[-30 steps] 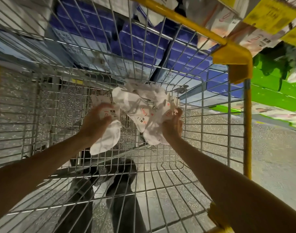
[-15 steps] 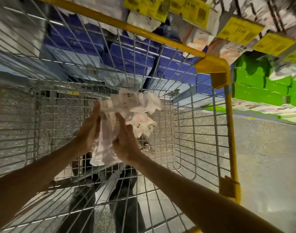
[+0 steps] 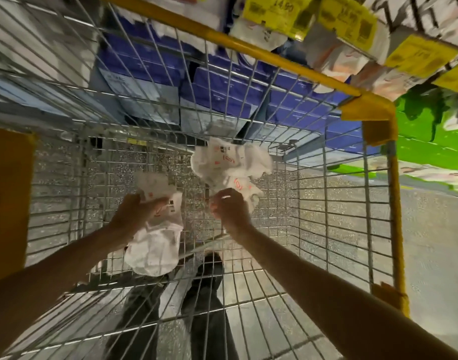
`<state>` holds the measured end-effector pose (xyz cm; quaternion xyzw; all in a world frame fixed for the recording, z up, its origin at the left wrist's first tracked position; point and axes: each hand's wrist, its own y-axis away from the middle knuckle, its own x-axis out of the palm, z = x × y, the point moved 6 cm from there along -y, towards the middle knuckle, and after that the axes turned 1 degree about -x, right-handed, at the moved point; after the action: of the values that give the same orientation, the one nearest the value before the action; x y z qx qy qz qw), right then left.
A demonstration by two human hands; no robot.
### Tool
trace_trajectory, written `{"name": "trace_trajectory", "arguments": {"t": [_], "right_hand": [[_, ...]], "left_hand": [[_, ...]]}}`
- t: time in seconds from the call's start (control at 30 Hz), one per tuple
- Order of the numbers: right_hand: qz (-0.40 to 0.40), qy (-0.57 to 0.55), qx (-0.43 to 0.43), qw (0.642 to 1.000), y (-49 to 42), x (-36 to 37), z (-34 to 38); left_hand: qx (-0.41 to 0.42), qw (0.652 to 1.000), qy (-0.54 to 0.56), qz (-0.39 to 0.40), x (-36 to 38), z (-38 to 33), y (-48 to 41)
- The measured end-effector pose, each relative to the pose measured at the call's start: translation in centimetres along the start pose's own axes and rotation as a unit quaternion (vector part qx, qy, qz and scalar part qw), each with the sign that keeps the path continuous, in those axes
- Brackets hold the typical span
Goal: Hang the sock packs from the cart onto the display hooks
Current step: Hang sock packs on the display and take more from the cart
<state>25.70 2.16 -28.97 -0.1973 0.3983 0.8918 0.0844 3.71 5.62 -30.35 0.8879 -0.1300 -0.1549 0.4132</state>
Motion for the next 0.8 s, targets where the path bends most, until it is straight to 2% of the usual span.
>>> {"name": "trace_trajectory", "arguments": {"t": [0.07, 0.13, 0.2, 0.3, 0.37, 0.43, 0.53, 0.63, 0.8], "right_hand": [[-0.074, -0.048, 0.054, 0.995, -1.5, -1.4, -0.3], [-0.107, 0.029, 0.016, 0.994, -2.3, -2.3, 1.0], [-0.101, 0.106, -0.050, 0.988, -2.3, -2.1, 3.1], [0.029, 0.056, -0.034, 0.997, -2.1, 0.8, 4.5], [0.151, 0.030, -0.011, 0.988, -0.5, 3.5, 5.8], [0.223, 0.021, -0.028, 0.974, 1.3, 5.0, 7.3], [0.265, -0.059, -0.061, 0.960, 3.6, 5.3, 9.9], [0.274, -0.079, -0.086, 0.954, 5.1, 4.7, 12.9], [0.290, -0.113, -0.114, 0.944, 9.8, 1.1, 18.7]], "left_hand": [[-0.003, 1.000, 0.000, -0.015, -0.6, -0.1, -0.1], [-0.005, 1.000, 0.008, -0.018, -1.1, -0.2, -0.3], [0.006, 1.000, 0.010, -0.023, -1.5, -0.9, -0.2], [0.015, 0.999, 0.014, -0.029, -2.0, -1.3, -0.3], [0.019, 0.999, 0.013, -0.033, -2.5, -1.9, 0.1], [0.024, 0.999, -0.002, -0.042, -2.9, -2.8, 0.6], [0.006, 0.998, 0.011, -0.065, -3.9, -5.0, 2.5], [0.001, 0.996, 0.038, -0.075, -5.2, -7.5, 4.6], [0.043, 0.995, 0.057, -0.071, -6.4, -13.6, 10.4]]}}
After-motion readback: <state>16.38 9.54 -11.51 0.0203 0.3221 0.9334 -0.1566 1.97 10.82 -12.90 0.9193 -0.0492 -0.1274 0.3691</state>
